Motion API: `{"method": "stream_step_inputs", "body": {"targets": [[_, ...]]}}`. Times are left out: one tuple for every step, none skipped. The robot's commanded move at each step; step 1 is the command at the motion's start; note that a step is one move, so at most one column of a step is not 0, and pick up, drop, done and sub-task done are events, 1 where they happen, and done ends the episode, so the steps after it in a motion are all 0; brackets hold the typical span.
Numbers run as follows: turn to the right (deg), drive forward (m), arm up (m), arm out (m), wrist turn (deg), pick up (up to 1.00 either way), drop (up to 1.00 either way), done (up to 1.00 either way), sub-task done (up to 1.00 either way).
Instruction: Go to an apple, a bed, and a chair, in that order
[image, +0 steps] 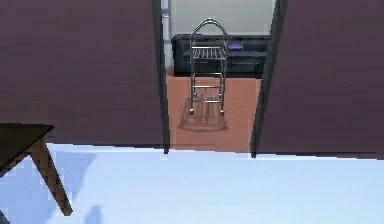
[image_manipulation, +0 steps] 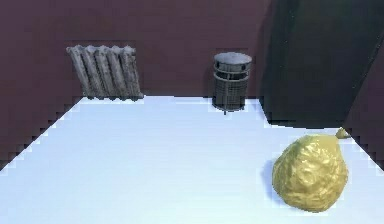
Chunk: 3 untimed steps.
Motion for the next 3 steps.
{"method": "stream_step_inputs", "body": {"targets": [[6.0,0.0,0.0,0.0,0.0,0.0,0.0,0.0,0.0],[0.0,1.0,0.0,0.0,0.0,0.0,0.0,0.0,0.0],[6.0,0.0,0.0,0.0,0.0,0.0,0.0,0.0,0.0]]}}
